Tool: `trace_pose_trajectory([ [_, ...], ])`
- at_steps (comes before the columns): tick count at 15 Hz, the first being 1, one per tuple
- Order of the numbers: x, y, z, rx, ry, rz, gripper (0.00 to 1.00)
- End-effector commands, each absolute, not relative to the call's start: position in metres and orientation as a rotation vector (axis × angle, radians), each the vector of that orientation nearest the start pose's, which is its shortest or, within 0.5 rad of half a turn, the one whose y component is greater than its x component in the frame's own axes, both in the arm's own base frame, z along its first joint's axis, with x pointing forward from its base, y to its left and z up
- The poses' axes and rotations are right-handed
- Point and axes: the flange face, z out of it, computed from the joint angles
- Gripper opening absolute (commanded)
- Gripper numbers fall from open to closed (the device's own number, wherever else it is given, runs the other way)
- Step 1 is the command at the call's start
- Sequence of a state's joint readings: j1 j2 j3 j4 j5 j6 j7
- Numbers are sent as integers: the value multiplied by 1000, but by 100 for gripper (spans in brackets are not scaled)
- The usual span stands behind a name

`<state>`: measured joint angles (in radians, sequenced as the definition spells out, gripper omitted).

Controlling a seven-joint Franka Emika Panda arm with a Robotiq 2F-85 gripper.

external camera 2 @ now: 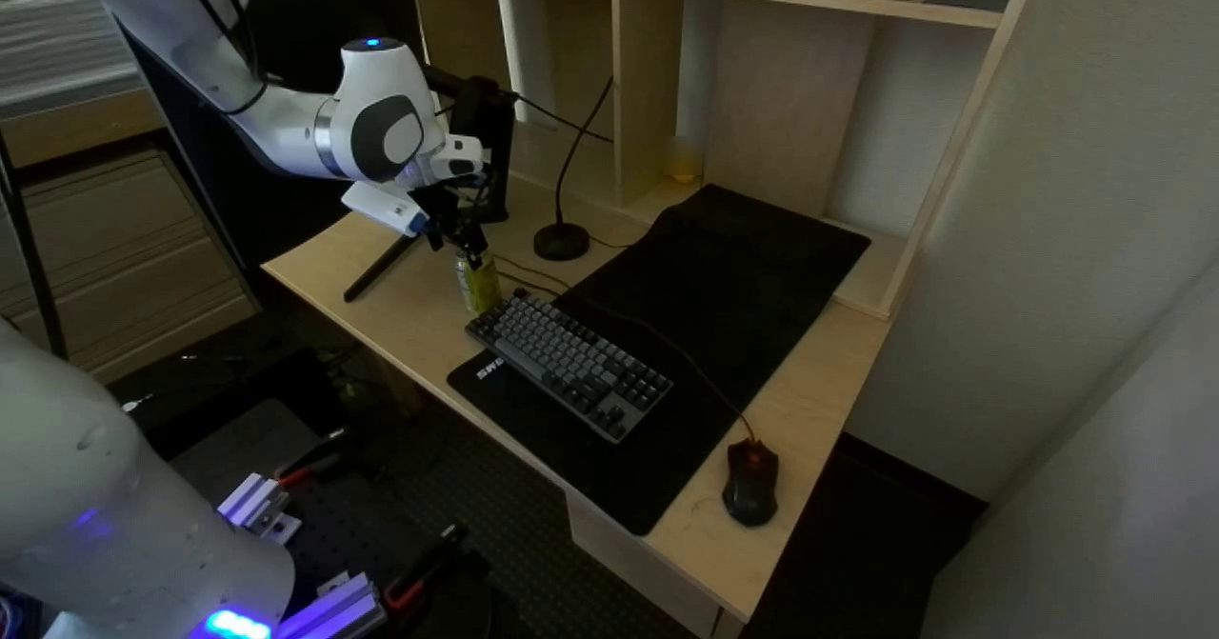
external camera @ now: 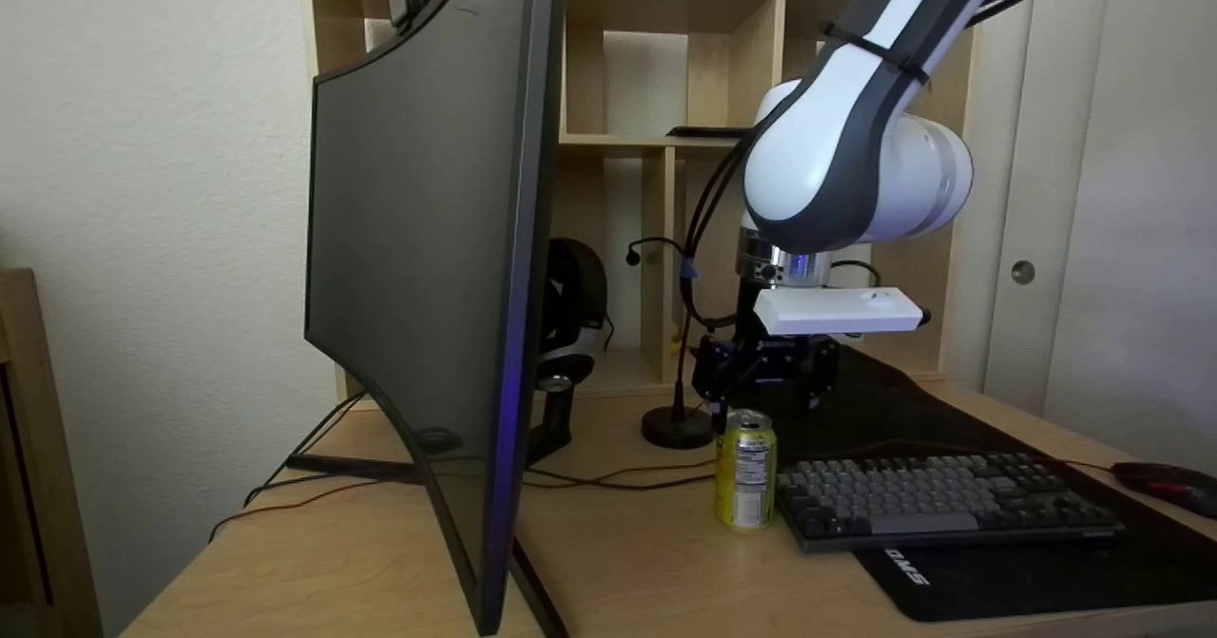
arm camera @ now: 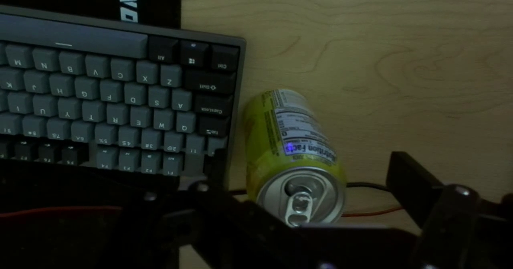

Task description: Move the can from the left to the right

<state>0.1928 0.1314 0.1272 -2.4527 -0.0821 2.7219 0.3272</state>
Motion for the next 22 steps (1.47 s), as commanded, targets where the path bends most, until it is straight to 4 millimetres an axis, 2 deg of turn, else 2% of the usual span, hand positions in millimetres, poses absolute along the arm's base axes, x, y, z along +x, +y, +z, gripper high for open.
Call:
trace_pose_trajectory([
  [1, 471, 157, 261, -3132, -50, -190, 100],
  [4, 475, 159, 262, -3102, -26, -271, 100],
  [8, 473, 156, 262, -3124, 72, -241, 100],
  [9, 473, 159, 262, -3110, 30, -236, 100],
  [12, 474, 156, 262, -3115, 65, -241, 100],
  [13, 470, 155, 261, -3143, 78, -156, 100],
  [22, 473, 157, 260, -3119, 79, -212, 100],
])
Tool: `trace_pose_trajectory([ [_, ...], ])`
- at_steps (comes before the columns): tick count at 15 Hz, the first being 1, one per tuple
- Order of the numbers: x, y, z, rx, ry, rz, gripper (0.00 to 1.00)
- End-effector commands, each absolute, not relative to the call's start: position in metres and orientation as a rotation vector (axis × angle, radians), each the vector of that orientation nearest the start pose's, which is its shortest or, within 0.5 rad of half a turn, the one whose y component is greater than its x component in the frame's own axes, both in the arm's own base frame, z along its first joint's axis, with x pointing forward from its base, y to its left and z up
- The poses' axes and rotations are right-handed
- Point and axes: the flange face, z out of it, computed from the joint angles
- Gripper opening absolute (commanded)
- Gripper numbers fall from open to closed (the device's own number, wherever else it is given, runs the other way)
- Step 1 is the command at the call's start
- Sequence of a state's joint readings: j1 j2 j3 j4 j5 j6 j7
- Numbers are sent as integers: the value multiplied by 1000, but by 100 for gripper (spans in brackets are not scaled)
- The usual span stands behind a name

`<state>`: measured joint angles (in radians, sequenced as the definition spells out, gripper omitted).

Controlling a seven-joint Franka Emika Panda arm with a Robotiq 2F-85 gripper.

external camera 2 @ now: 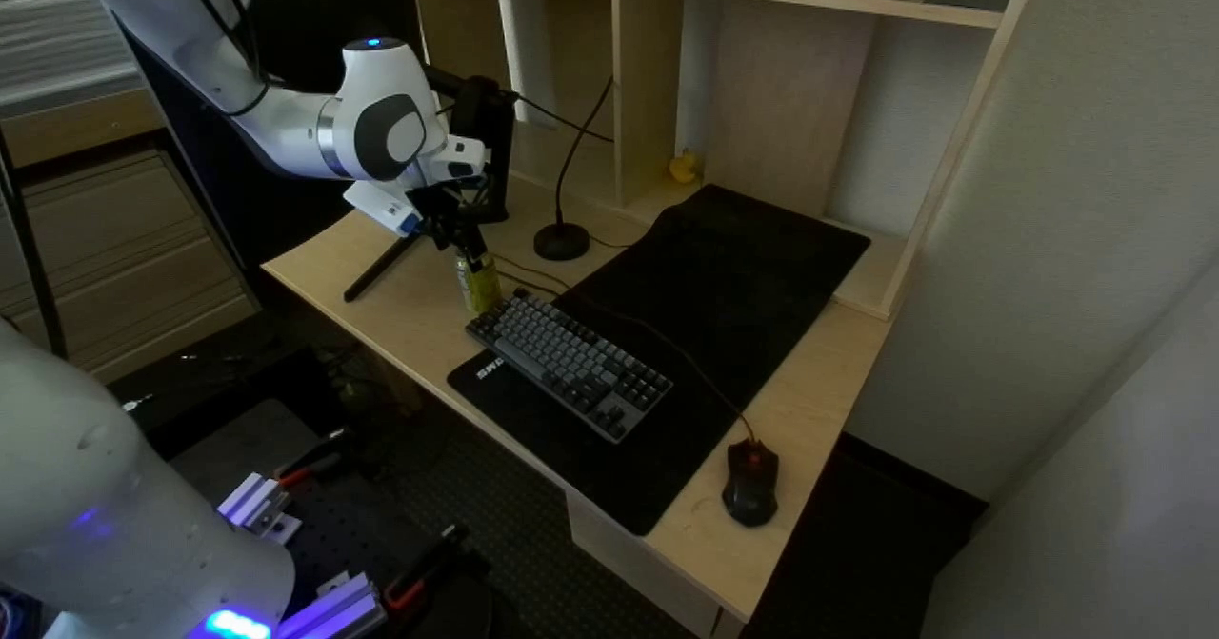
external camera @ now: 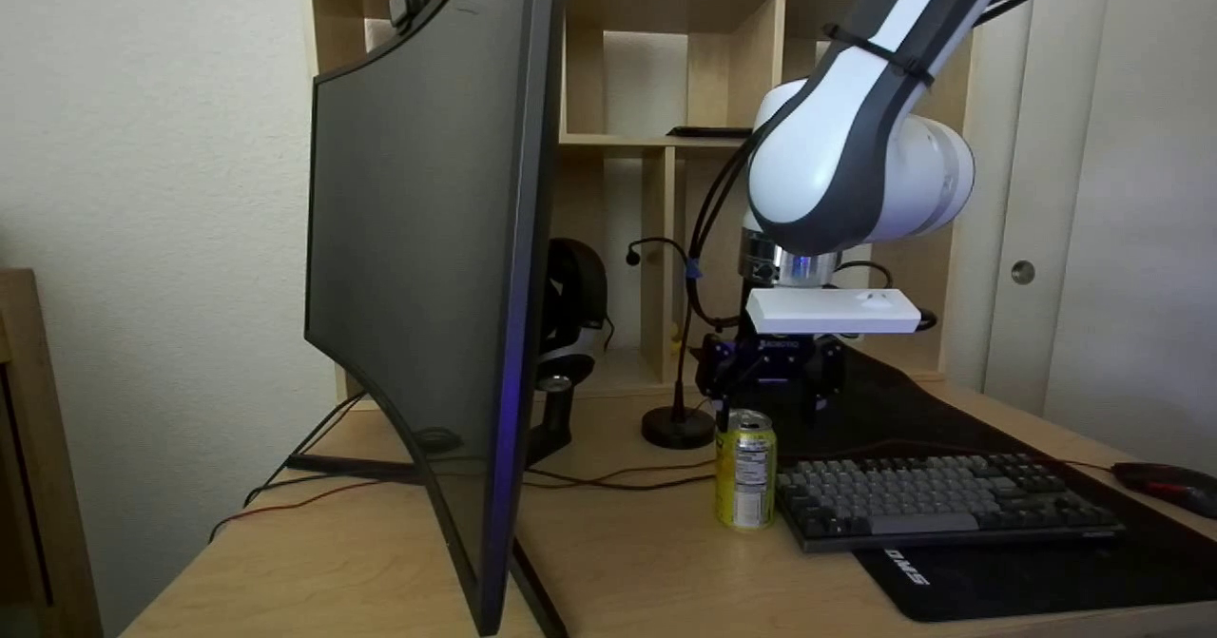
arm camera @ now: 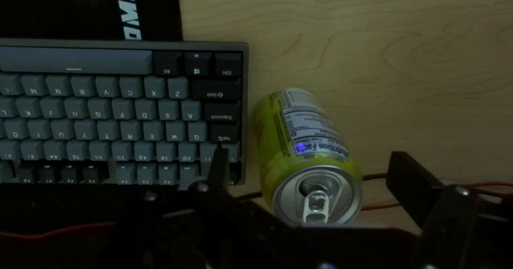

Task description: Move the can from the left to the right

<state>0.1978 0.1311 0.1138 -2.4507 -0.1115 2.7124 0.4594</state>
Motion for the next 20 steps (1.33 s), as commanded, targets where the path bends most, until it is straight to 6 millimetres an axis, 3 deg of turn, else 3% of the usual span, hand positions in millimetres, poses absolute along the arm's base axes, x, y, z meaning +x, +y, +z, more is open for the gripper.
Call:
trace_pose_trajectory([
  [1, 473, 157, 260, -3119, 79, -212, 100],
  [10, 473, 157, 260, -3119, 79, -212, 100],
  [12, 476, 156, 235, -3102, 129, -256, 100],
  [17, 483, 160, 212, -3053, 219, -332, 100],
  [18, 479, 158, 221, -3065, 184, -304, 100],
  [19, 479, 159, 216, -3061, 198, -308, 100],
  [20, 476, 157, 218, -3071, 189, -297, 78],
])
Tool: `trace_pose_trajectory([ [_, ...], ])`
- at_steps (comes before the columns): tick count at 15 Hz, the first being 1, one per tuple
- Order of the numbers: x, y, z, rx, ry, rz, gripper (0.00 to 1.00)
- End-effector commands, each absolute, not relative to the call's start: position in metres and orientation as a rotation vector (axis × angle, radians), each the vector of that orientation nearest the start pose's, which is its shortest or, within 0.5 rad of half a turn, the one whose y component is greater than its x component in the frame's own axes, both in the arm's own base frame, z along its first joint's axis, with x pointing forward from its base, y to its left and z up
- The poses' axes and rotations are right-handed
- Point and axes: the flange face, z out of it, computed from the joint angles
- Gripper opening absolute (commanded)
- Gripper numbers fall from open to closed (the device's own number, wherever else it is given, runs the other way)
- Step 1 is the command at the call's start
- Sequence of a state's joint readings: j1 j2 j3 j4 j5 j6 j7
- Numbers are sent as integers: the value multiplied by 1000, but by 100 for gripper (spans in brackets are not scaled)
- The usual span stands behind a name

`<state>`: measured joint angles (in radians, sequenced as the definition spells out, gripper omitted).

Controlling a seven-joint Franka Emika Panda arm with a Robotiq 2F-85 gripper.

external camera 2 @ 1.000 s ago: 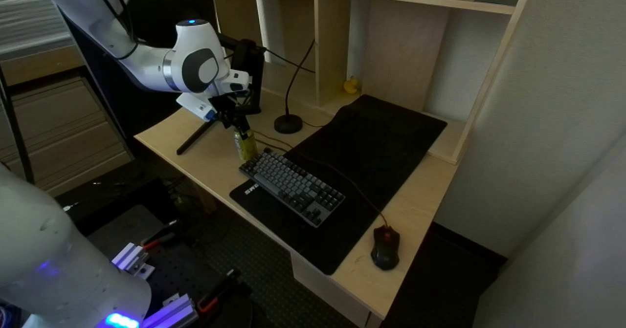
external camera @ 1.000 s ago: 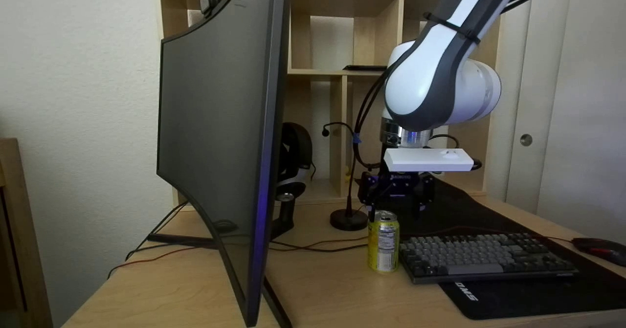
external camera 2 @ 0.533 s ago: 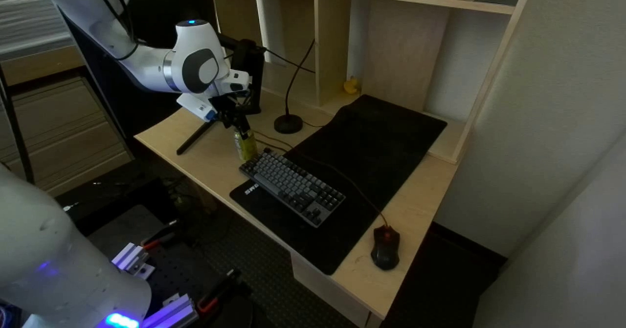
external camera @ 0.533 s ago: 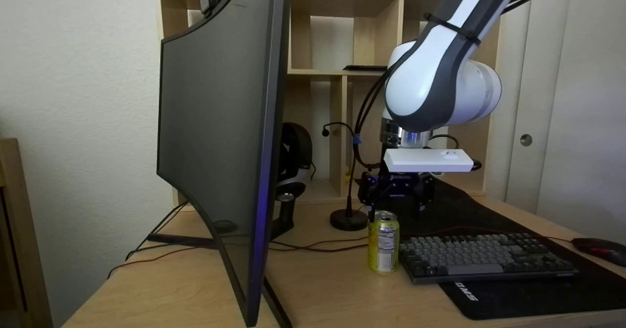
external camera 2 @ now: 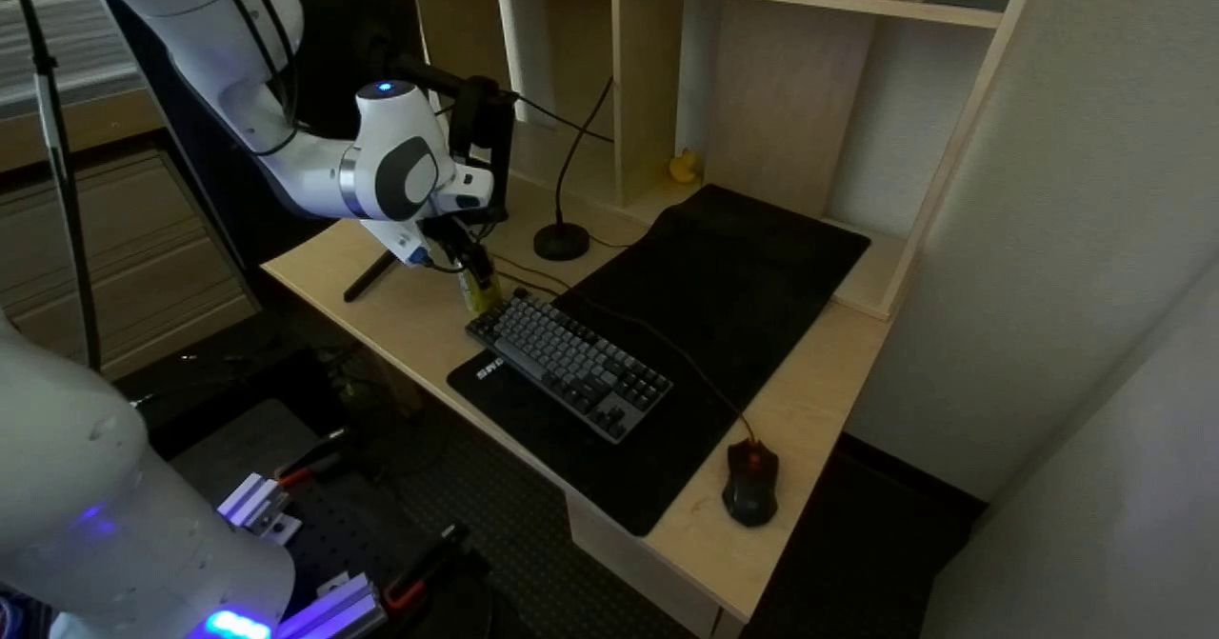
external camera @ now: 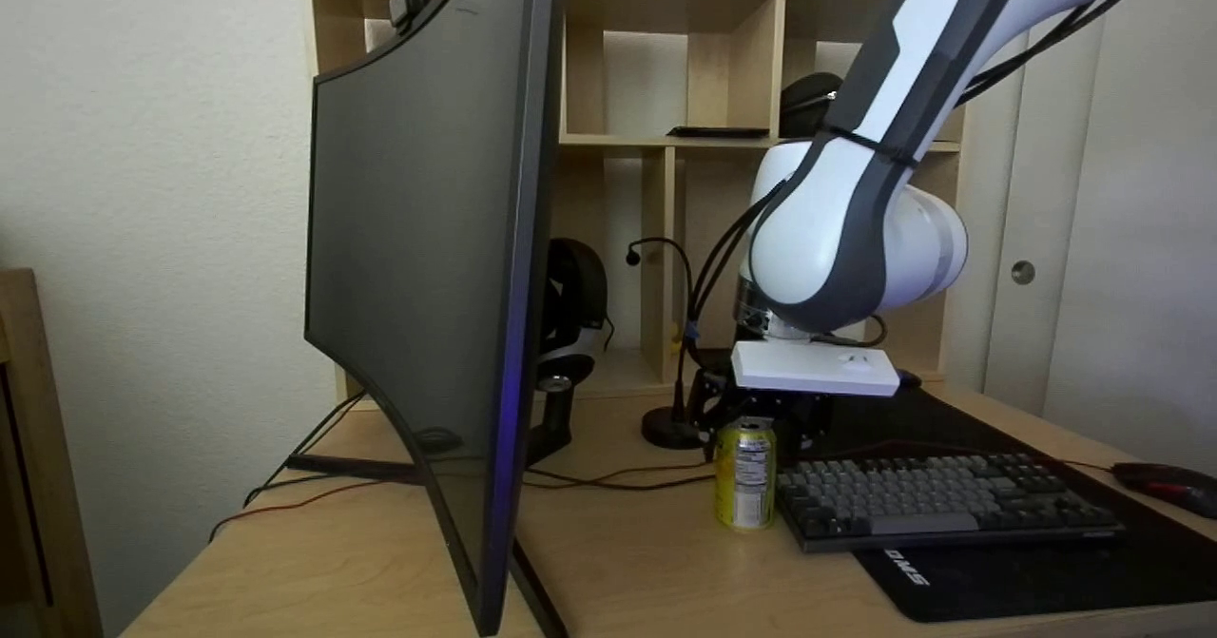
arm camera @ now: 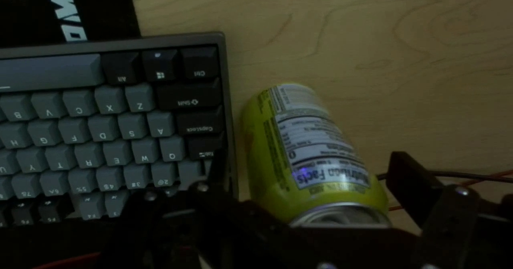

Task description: Move the can from the left to the right

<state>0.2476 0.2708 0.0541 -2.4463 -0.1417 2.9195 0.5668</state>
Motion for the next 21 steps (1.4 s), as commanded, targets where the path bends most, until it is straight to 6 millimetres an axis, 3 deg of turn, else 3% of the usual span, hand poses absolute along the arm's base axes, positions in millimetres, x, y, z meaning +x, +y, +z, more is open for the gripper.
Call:
trace_pose_trajectory([
  [1, 473, 155, 220, -3078, 182, -281, 73],
  [5, 473, 148, 226, -3100, 196, -307, 45],
  [10, 475, 144, 228, -3148, 156, -297, 18],
  [11, 474, 145, 228, -3153, 156, -295, 30],
  [12, 471, 147, 228, -3158, 135, -282, 57],
  [14, 467, 148, 227, -3191, 117, -229, 57],
  [20, 453, 144, 214, -3301, 45, -85, 97],
  [21, 450, 143, 212, -3311, 28, -58, 99],
])
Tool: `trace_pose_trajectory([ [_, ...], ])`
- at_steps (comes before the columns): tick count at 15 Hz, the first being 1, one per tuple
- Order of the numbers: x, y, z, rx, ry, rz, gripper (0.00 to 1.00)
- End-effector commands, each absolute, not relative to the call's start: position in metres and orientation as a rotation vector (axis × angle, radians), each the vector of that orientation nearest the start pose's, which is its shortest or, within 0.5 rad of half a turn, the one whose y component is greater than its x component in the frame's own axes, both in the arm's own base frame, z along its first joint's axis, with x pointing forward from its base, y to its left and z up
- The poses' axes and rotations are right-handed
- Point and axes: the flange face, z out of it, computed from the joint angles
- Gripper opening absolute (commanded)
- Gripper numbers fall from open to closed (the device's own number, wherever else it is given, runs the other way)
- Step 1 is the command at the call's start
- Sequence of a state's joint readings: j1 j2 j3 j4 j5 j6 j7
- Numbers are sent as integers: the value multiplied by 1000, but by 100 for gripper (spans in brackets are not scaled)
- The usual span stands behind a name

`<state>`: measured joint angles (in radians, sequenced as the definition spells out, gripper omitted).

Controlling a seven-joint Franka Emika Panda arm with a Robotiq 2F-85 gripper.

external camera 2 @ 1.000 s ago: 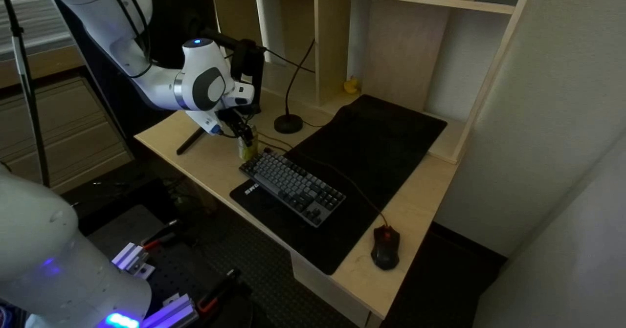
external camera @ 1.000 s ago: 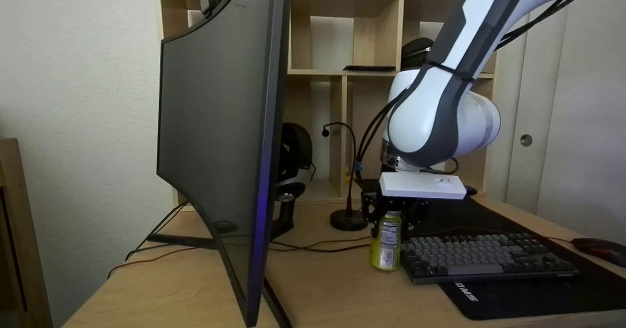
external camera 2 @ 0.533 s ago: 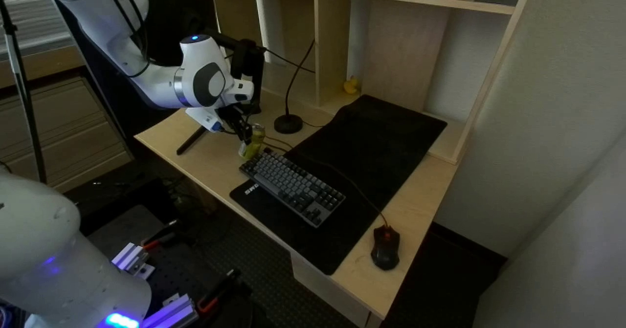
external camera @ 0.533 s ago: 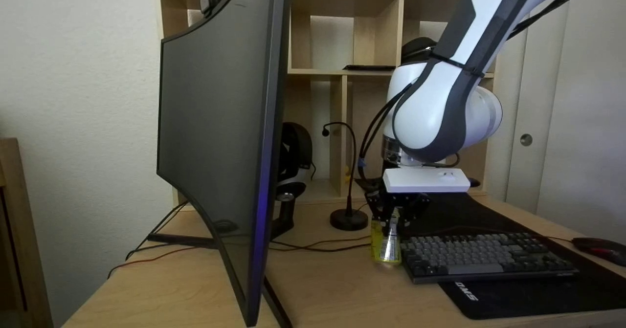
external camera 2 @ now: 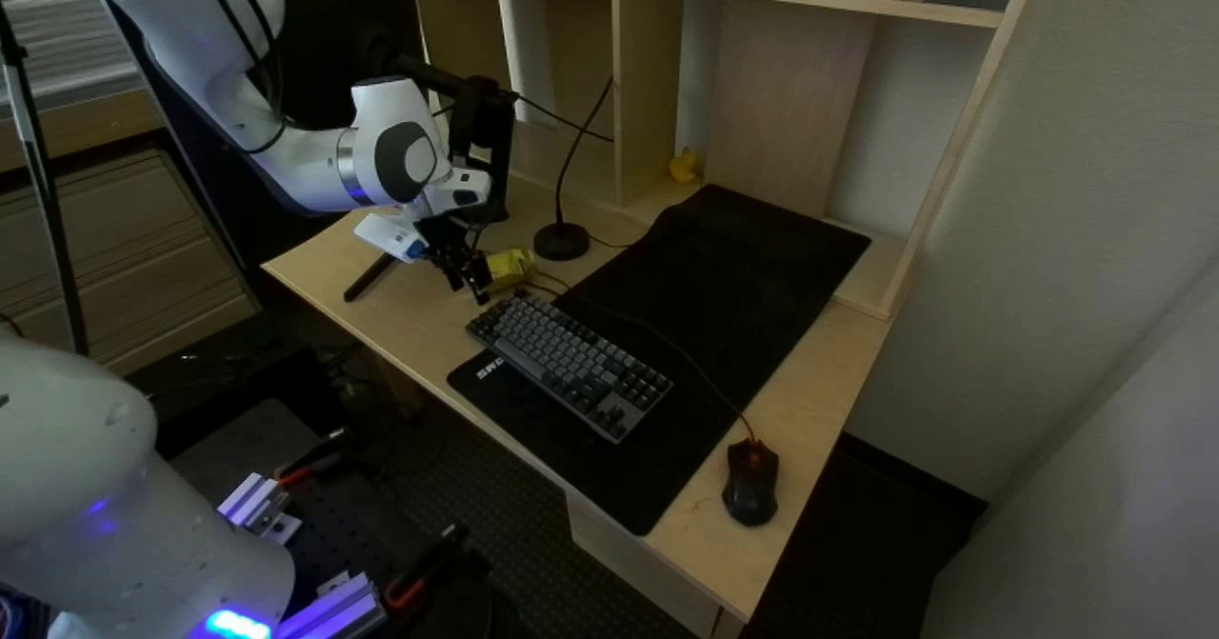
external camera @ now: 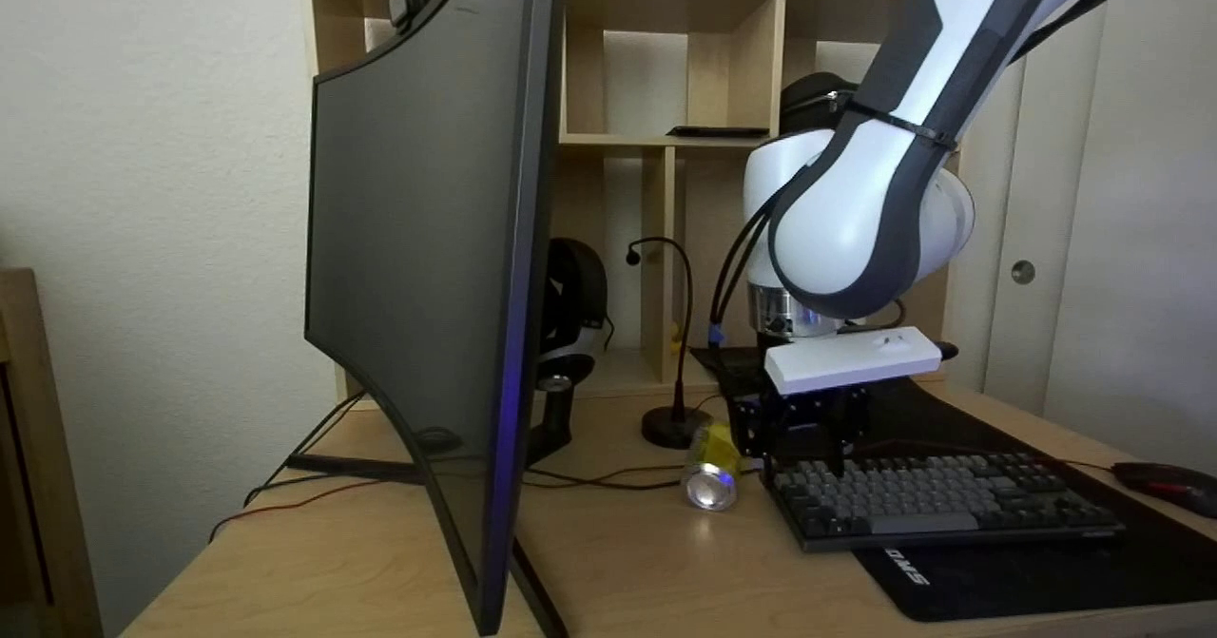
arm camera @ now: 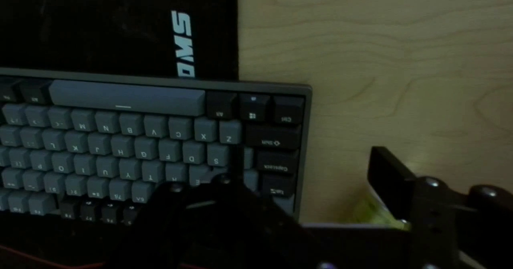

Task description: Move the can from the left to the right

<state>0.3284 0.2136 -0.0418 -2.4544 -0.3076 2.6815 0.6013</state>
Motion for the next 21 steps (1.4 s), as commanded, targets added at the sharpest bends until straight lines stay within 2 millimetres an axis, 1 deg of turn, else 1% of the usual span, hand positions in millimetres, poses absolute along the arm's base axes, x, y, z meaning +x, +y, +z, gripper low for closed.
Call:
trace_pose_trajectory([
  [1, 446, 142, 212, -3310, 20, -27, 100],
  [2, 445, 141, 212, -3302, 30, -11, 100],
  [6, 438, 138, 227, -3209, 94, -30, 100],
  [8, 436, 138, 242, -3128, 141, -87, 100],
  [9, 435, 138, 253, -3082, 169, -147, 100],
  [11, 440, 142, 269, -2988, 226, -244, 100],
  [12, 445, 146, 274, -2962, 240, -249, 100],
  [13, 447, 148, 275, -2972, 233, -200, 100],
  [14, 449, 150, 271, -2986, 233, -211, 100],
  [15, 449, 151, 275, -2981, 231, -218, 100],
  [17, 449, 151, 274, -2982, 231, -217, 100],
  [18, 456, 154, 263, -3011, 245, -173, 100],
  [19, 472, 163, 251, -2983, 252, -181, 100],
  [20, 482, 169, 246, -2965, 280, -213, 100],
  [21, 495, 180, 245, -2929, 284, -218, 100],
])
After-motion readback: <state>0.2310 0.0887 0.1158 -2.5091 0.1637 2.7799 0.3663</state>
